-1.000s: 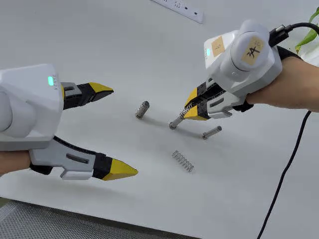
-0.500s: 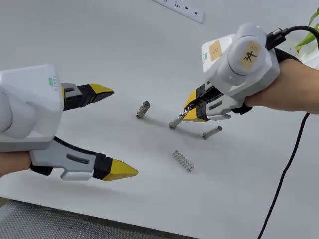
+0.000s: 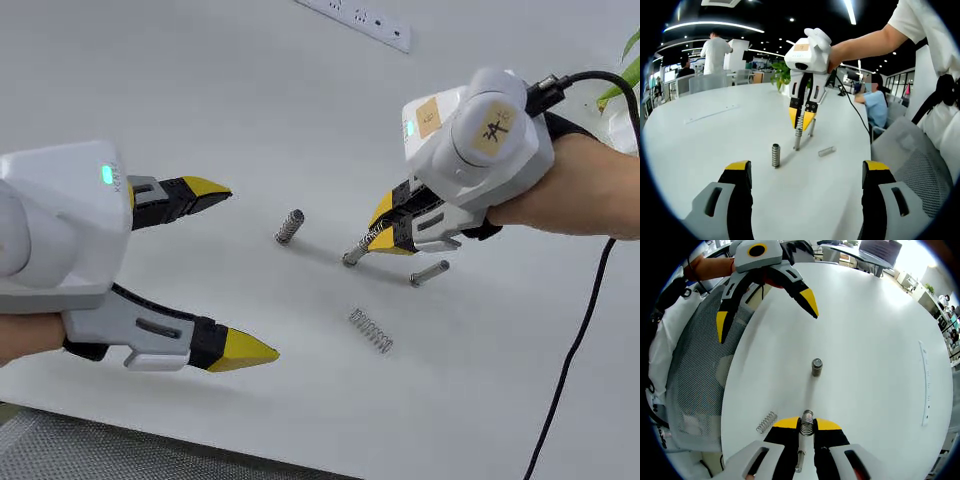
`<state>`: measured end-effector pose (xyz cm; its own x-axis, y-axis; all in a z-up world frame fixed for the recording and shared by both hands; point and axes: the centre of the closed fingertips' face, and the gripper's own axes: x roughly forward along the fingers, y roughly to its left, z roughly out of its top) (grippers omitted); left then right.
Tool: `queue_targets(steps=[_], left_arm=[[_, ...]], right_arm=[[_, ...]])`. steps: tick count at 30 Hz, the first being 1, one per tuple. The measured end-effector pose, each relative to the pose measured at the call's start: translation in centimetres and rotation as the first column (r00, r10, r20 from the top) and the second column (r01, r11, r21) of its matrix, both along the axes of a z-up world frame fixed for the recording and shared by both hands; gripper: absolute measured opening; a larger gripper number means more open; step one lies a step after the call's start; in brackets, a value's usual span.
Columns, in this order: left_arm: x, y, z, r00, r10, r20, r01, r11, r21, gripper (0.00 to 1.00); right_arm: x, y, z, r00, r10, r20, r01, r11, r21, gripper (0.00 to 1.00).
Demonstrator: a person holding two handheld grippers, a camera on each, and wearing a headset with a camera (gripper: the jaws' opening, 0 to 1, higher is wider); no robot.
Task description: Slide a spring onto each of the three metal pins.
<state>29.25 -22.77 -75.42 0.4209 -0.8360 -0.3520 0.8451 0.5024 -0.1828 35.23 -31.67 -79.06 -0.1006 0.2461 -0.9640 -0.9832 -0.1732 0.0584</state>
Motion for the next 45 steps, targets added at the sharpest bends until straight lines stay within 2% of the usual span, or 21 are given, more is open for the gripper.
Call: queue_targets(steps=[45], left_arm=[[0.1, 0.2, -0.4, 1.0, 0.009, -0.013, -0.009, 1.0, -0.008, 0.87]], right_arm=[[-0.1, 0.3, -3.5, 1.0, 0.027, -0.005, -0.028, 0.999, -0.021, 0.07]])
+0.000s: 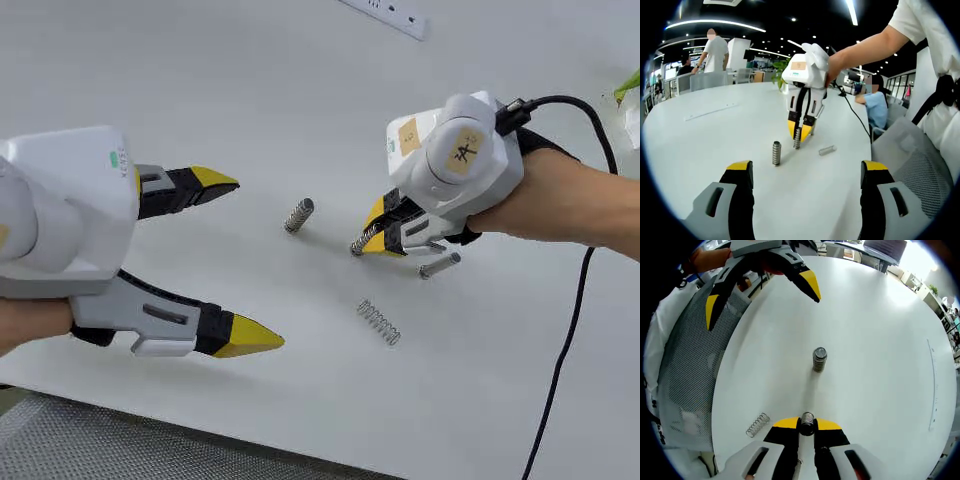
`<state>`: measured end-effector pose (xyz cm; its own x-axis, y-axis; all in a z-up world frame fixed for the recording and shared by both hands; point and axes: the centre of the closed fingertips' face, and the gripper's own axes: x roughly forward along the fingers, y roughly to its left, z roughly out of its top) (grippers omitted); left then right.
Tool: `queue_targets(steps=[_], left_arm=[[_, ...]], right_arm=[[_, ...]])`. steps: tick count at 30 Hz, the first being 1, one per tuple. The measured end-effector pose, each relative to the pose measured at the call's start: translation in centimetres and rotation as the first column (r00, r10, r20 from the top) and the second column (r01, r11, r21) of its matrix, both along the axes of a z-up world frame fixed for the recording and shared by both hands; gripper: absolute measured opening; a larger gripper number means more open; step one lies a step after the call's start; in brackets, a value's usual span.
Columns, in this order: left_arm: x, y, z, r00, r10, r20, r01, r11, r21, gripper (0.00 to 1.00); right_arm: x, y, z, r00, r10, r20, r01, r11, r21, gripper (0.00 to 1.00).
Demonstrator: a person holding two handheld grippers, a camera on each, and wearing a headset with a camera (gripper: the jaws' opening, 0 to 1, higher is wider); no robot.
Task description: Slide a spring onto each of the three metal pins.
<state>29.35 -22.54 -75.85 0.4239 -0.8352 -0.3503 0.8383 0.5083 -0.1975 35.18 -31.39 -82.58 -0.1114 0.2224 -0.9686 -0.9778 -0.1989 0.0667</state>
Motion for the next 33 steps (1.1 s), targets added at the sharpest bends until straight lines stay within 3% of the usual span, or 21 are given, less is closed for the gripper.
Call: queue_targets(steps=[17, 33], left_arm=[[-0.2, 0.0, 0.1, 1.0, 0.0, 0.0, 0.0, 1.0, 0.002, 0.87], [-0.3, 0.1, 0.4, 1.0, -0.005, 0.004, 0.005, 1.0, 0.013, 0.86]], right_arm=[[-0.5, 0.1, 0.1, 1.0, -0.002, -0.004, 0.002, 1.0, 0.001, 0.08], [-0.4, 0.1, 1.2, 1.0, -0.024, 0.007, 0.024, 0.999, 0.024, 0.19]])
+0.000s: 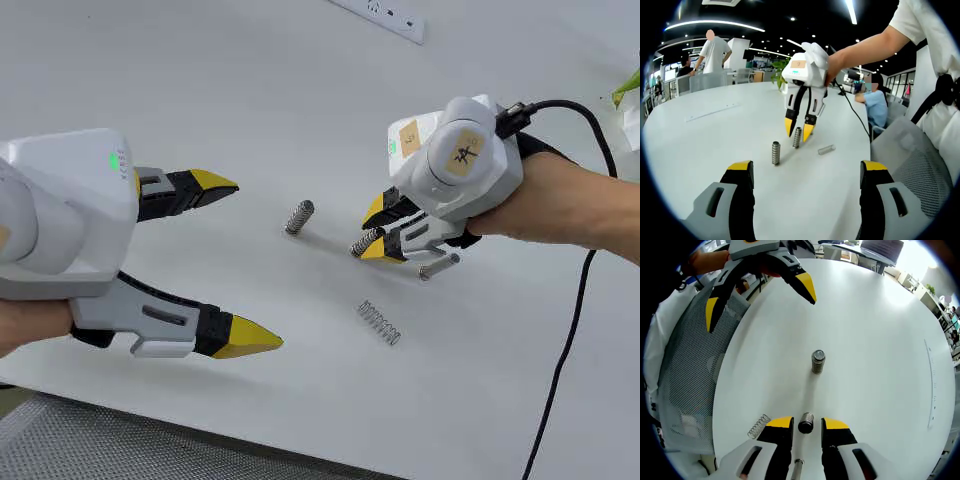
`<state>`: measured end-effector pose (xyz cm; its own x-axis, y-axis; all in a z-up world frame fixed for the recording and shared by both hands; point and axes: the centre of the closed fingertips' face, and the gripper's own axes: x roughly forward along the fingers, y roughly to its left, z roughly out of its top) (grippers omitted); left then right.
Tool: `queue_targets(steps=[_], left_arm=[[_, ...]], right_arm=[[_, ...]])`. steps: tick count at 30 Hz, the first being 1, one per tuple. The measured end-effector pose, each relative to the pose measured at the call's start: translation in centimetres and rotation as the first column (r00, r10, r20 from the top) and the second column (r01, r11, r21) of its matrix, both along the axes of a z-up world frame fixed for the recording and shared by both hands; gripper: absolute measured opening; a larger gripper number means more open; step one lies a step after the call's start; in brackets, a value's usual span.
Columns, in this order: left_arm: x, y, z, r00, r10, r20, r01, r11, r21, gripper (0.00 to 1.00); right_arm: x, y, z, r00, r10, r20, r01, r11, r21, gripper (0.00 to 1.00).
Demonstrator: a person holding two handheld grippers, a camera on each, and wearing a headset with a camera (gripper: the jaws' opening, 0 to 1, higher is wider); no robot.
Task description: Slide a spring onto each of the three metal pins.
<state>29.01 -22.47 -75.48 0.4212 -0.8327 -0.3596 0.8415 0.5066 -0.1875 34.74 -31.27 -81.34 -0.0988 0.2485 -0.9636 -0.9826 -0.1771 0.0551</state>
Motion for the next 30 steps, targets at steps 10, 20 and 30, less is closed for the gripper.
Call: queue_targets(steps=[10, 20, 30], left_arm=[[-0.2, 0.1, 0.3, 1.0, -0.01, 0.004, 0.01, 1.0, 0.017, 0.87], [-0.3, 0.4, 0.9, 1.0, -0.017, 0.017, 0.016, 0.999, 0.046, 0.87], [-0.4, 0.4, 1.3, 0.999, -0.024, 0.026, 0.022, 0.997, 0.073, 0.88]], right_arm=[[0.3, -0.2, 1.6, 0.999, -0.044, 0.001, 0.044, 0.998, 0.053, 0.26], [0.5, -0.4, 3.3, 0.995, -0.094, 0.025, 0.09, 0.987, 0.13, 0.36], [0.3, -1.9, 5.1, 0.985, -0.167, 0.047, 0.154, 0.964, 0.215, 0.44]])
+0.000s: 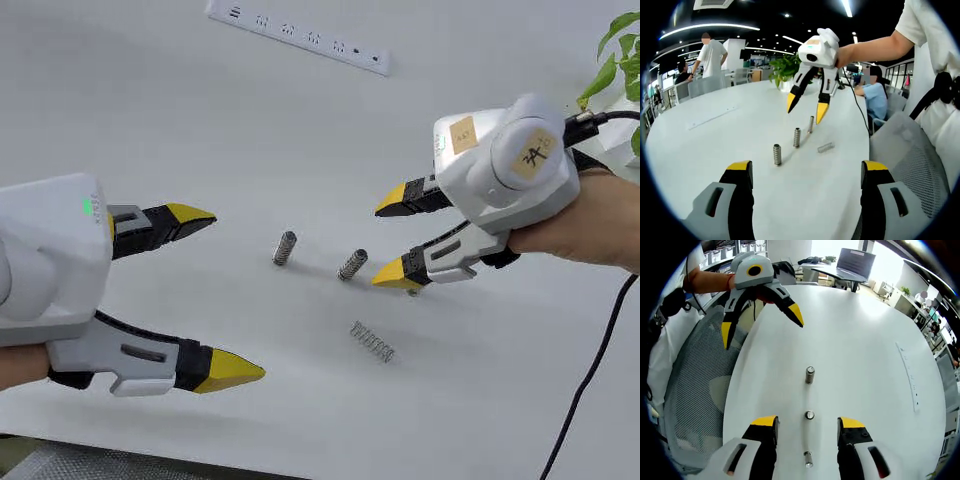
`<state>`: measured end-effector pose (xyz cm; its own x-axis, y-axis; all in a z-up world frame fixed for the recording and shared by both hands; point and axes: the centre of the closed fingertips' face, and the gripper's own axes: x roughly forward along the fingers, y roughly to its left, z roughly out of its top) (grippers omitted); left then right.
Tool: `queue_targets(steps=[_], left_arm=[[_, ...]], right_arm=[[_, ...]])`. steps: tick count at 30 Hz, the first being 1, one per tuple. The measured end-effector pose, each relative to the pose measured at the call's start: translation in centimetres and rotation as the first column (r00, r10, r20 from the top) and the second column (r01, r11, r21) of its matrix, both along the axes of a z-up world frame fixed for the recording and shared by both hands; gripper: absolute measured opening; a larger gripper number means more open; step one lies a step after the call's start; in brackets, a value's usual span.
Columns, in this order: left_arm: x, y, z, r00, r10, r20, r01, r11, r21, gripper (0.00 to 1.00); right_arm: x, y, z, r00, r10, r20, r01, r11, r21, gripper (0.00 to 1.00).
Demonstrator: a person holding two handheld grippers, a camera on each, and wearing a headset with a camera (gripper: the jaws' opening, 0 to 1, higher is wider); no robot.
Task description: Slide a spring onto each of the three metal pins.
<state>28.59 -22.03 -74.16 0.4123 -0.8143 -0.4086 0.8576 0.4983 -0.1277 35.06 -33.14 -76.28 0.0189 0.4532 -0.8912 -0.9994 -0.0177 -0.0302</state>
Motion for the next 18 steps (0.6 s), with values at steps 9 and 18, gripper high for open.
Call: queue_targets(steps=[9, 18], left_arm=[[0.1, 0.2, 0.3, 1.0, -0.011, 0.011, 0.011, 1.0, 0.026, 0.89], [0.0, 0.3, 0.7, 1.0, -0.023, 0.02, 0.021, 0.999, 0.05, 0.89]], right_arm=[[-0.2, -1.9, 1.5, 0.995, -0.095, 0.012, 0.094, 0.992, 0.087, 0.52], [-1.3, -3.7, 2.2, 0.981, -0.192, -0.002, 0.19, 0.966, 0.176, 0.62]])
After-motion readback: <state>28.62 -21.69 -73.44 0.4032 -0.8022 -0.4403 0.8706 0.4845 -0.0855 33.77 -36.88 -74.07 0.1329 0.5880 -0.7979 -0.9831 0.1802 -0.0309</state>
